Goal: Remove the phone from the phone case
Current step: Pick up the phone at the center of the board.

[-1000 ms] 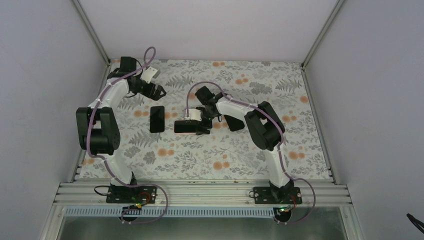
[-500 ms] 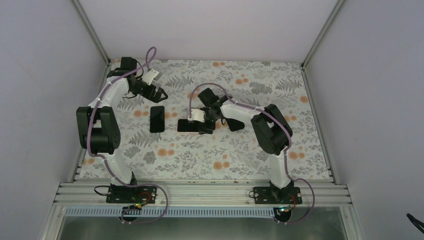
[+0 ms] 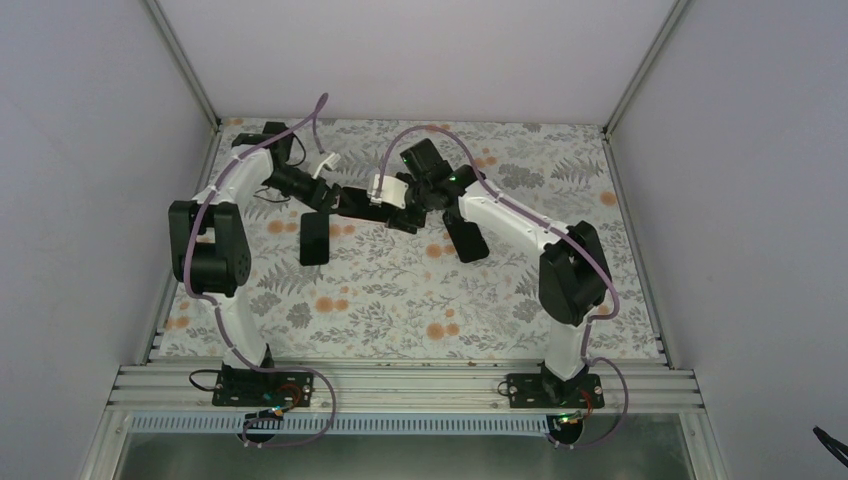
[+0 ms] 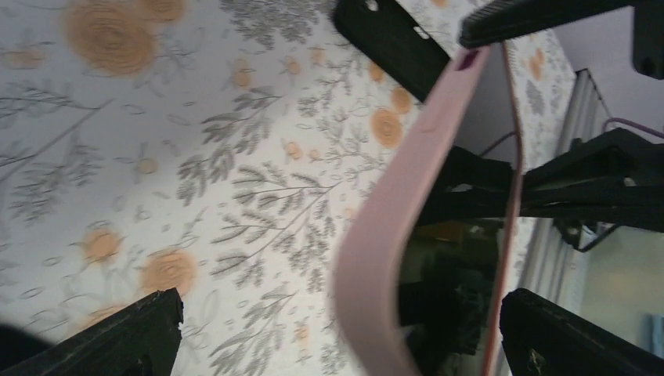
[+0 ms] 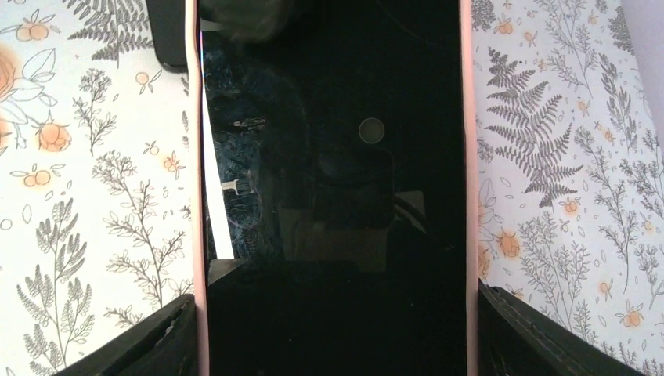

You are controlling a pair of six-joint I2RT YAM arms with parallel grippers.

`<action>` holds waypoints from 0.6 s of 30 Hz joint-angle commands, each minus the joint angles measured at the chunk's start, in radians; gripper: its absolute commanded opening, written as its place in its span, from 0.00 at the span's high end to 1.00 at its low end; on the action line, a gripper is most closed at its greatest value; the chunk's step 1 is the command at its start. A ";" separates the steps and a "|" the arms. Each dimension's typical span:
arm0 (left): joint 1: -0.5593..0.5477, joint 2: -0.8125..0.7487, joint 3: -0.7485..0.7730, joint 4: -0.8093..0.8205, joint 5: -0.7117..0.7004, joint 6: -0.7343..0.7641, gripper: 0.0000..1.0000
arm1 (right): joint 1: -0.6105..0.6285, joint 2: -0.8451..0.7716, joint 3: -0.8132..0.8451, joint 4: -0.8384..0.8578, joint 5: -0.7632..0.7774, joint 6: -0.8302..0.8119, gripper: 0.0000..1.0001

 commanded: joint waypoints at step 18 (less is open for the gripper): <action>-0.032 0.003 0.065 -0.137 0.211 0.094 0.84 | 0.022 0.069 0.159 0.039 -0.002 0.068 0.37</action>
